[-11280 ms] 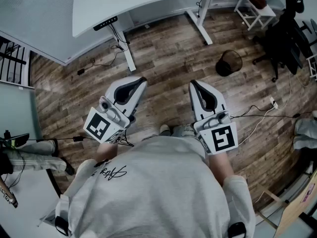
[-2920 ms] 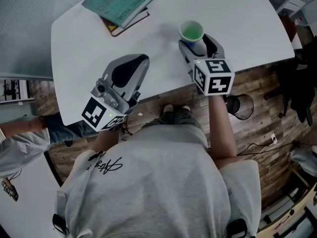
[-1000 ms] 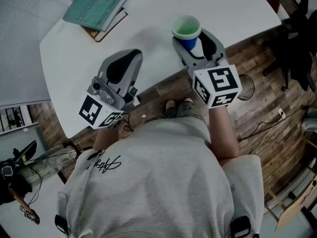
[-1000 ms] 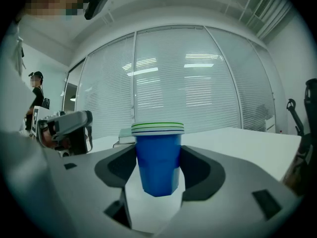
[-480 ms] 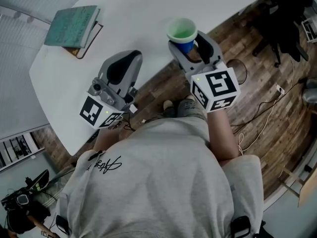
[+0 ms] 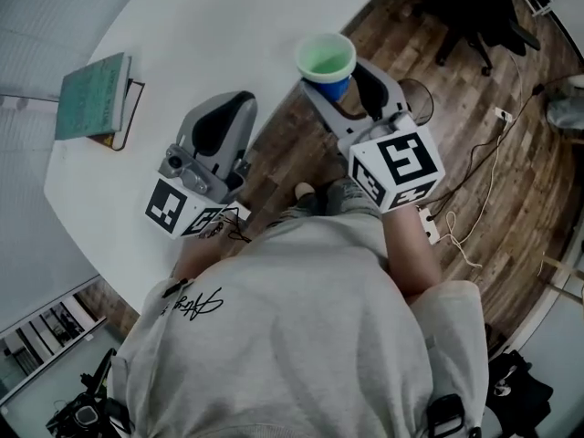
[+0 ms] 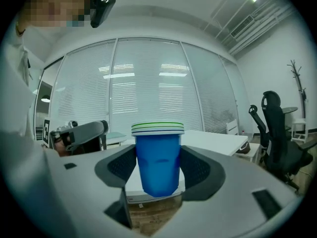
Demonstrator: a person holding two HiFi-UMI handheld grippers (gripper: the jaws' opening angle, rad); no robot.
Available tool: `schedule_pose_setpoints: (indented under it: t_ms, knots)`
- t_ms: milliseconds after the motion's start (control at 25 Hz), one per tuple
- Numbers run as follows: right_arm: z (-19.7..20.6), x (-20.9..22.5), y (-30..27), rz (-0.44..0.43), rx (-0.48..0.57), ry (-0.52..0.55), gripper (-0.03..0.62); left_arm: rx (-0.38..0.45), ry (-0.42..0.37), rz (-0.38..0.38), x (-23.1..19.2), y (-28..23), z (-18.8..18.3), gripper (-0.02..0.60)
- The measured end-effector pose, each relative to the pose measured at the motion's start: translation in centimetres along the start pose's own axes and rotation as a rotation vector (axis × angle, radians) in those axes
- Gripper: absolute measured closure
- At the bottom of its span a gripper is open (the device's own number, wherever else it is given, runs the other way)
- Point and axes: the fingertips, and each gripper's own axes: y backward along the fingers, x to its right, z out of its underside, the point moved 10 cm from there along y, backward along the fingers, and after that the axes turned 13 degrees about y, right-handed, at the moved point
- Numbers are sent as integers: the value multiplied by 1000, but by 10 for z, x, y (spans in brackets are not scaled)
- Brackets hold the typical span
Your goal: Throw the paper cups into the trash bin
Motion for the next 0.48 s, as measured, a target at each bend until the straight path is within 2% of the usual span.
schedule_pose_setpoints:
  t_ms: [480]
  knots:
    - [1,36,59,176,51,-17,312,-48,18,150,9,-63,16,578]
